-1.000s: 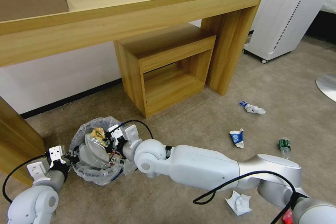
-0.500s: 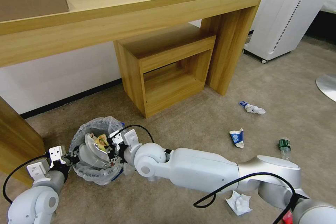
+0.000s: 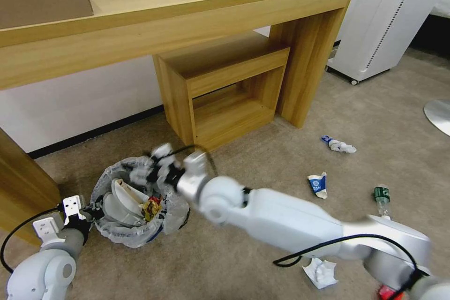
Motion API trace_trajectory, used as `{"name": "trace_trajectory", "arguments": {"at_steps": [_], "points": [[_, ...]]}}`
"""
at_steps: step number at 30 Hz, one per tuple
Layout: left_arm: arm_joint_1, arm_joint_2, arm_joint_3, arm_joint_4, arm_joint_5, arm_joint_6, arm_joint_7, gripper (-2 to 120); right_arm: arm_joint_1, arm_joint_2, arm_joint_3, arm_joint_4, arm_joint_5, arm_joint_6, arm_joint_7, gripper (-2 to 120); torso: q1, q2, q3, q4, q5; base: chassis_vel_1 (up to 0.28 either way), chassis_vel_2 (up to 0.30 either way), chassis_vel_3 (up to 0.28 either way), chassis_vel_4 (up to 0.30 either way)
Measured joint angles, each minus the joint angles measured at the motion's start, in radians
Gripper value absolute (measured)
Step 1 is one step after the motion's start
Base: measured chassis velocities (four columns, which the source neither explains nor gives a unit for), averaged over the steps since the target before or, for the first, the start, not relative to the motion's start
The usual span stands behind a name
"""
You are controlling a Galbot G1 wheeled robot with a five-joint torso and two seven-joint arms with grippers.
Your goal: Pick up the trash bin and place the garbage on the floor into it.
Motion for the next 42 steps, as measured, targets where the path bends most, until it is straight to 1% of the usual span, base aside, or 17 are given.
{"name": "trace_trajectory", "arguments": {"at_steps": [1,2,3,4,5,6,7,8,9,10,11,12,14,15,18,26,42], "points": [[0.0,0.0,0.0,0.0,0.0,0.0,0.0,0,0.0,0.0,0.0,0.0,0.0,0.0,0.0,91,0.0,0.0,0.0,0.0,0.0,0.0,0.0,0.0,0.0],[-0.002,0.003,0.0,-0.001,-0.001,0.001,-0.001,0,-0.047,-0.048,0.079,0.026,-0.022,0.019,-0.023,96,0.0,0.0,0.0,-0.0001,0.0,0.0,0.0,0.0,0.0],[-0.002,0.003,0.0,-0.001,-0.002,0.002,-0.001,0,-0.066,-0.066,0.111,0.034,-0.031,0.022,-0.031,96,0.0,0.0,0.0,-0.0003,0.0001,0.0,0.0,0.0,0.0],[-0.002,0.008,0.002,-0.004,-0.004,0.003,-0.001,0,-0.139,-0.131,0.233,0.072,-0.061,0.039,-0.051,100,0.0,0.0,0.0,-0.0004,0.0001,0.0,0.0,0.0,0.0],[-0.002,0.01,0.003,-0.005,-0.004,0.003,-0.001,0,-0.165,-0.149,0.278,0.084,-0.072,0.045,-0.056,100,0.0,0.0,0.0,-0.0006,0.0002,0.0,0.0,0.0,0.0],[-0.002,0.01,0.003,-0.005,-0.004,0.003,-0.001,0,-0.165,-0.149,0.278,0.084,-0.072,0.045,-0.056,100,0.0,0.0,0.0,-0.0006,0.0002,0.0,0.0,0.0,0.0],[0.0,0.011,0.003,-0.009,-0.005,0.004,-0.002,0,-0.223,-0.176,0.375,0.11,-0.097,0.053,-0.064,100,0.0,0.0,0.0,-0.0005,0.0,0.0,0.0,0.0,0.0],[0.0,0.011,0.003,-0.009,-0.005,0.004,-0.002,0,-0.223,-0.176,0.375,0.11,-0.097,0.053,-0.064,100,0.0,0.0,0.0,-0.0005,0.0,0.0,0.0,0.0,0.0],[0.003,0.011,0.002,-0.012,-0.005,0.004,-0.002,0,-0.255,-0.184,0.428,0.122,-0.11,0.058,-0.065,100,0.0,0.0,0.0,-0.0004,0.0,0.0,0.0,0.0,0.0],[0.025,0.005,-0.011,-0.032,-0.004,0.004,-0.001,0,-0.361,-0.191,0.589,0.154,-0.146,0.077,-0.065,100,0.0,0.0,0.0,0.0001,0.0,0.0,0.0,0.0,0.0],[0.029,0.003,-0.014,-0.038,-0.004,0.004,-0.001,0,-0.414,-0.189,0.656,0.167,-0.161,0.083,-0.063,100,0.0,0.0,0.0,0.0002,0.0001,0.0,0.0,0.0,0.0],[0.029,0.003,-0.014,-0.038,-0.004,0.004,-0.001,0,-0.414,-0.189,0.656,0.167,-0.161,0.083,-0.063,100,0.0,0.0,0.0,0.0002,0.0001,0.0,0.0,0.0,0.0],[0.03,0.005,-0.014,-0.043,-0.004,0.004,-0.001,0,-0.496,-0.182,0.752,0.182,-0.196,0.092,-0.059,100,0.0,0.0,0.0,0.0001,-0.0003,0.0,0.0,0.0,0.0],[0.03,0.005,-0.014,-0.043,-0.004,0.004,-0.001,0,-0.496,-0.182,0.752,0.182,-0.196,0.092,-0.059,100,0.0,0.0,0.0,0.0001,-0.0003,0.0,0.0,0.0,0.0],[0.034,0.02,-0.012,-0.045,-0.004,0.004,0.002,0,-0.637,-0.143,0.895,0.203,-0.271,0.117,-0.064,100,0.0,0.0,0.0,-0.0002,-0.0004,0.0,0.0,0.0,0.0],[0.029,0.062,0.004,-0.016,-0.019,0.002,0.017,0,-0.814,-0.072,1.046,0.24,-0.352,0.13,-0.06,100,0.0,0.0,0.0,-0.0001,-0.0006,0.0,0.0,0.0,0.0],[0.022,0.093,0.029,0.011,-0.008,-0.018,0.042,0,-0.91,0.035,1.121,0.203,-0.469,0.139,-0.021,100,0.0,0.0,0.0,0.0,-0.0003,0.0,0.0,0.0,0.0]]}}
